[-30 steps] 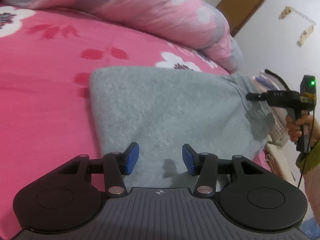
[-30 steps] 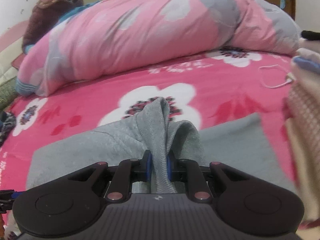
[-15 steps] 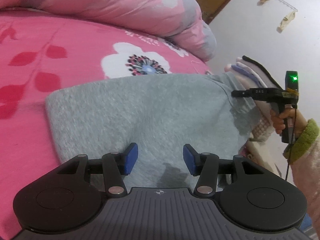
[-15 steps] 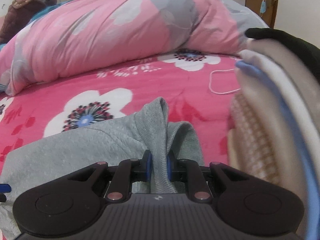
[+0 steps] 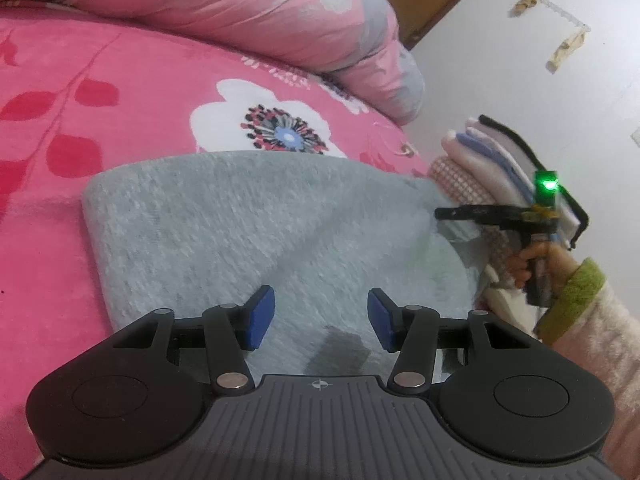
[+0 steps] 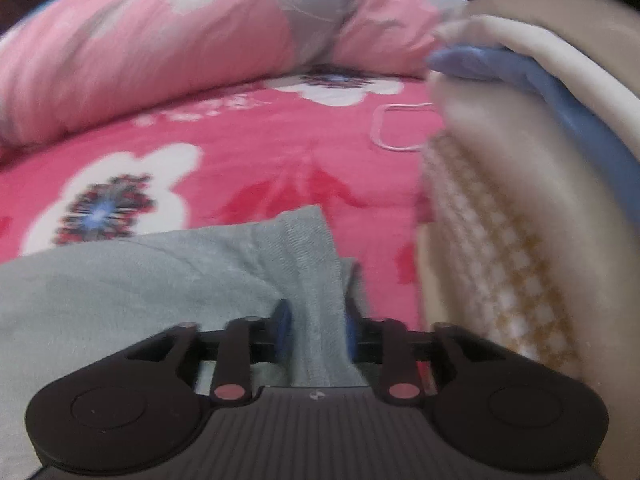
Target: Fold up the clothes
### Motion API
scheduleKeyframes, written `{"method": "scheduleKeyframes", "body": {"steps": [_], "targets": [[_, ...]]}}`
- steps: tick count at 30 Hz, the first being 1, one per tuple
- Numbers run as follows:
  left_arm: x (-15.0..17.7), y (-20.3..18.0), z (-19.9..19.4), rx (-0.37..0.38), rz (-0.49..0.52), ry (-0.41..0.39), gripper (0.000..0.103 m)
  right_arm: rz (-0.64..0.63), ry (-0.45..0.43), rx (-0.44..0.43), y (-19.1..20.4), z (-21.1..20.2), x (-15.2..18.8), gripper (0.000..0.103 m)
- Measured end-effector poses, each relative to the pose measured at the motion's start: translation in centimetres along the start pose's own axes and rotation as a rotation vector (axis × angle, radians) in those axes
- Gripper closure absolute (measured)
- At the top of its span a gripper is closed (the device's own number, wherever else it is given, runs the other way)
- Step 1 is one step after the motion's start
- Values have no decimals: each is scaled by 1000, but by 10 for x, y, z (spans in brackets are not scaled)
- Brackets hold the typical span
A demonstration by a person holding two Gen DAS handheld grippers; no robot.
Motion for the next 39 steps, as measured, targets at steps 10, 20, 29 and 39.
{"method": "scheduleKeyframes", "body": {"steps": [10, 20, 29, 39], "targets": [[8, 9, -33, -13, -27, -83, 40, 87, -321, 240, 31, -113, 78, 54], [2, 31, -85, -160, -188, -178, 40, 61, -330, -290, 146, -174, 234, 49], [12, 36, -87, -231, -234, -142, 40, -639, -504, -187, 330, -197, 281, 32], [5, 56, -66, -205, -269, -63, 40, -1003, -480, 185, 389, -116, 262, 47]]}}
Point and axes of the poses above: each gripper's, at about its wrist camera, not at the fingertips, and z roughly the way its jaws point, y to its left, x to its underside, the point moved 5 cm from there along z, roughly the way its jaws point, and after that the axes turned 12 degrees about y, right-handed, at the moved point
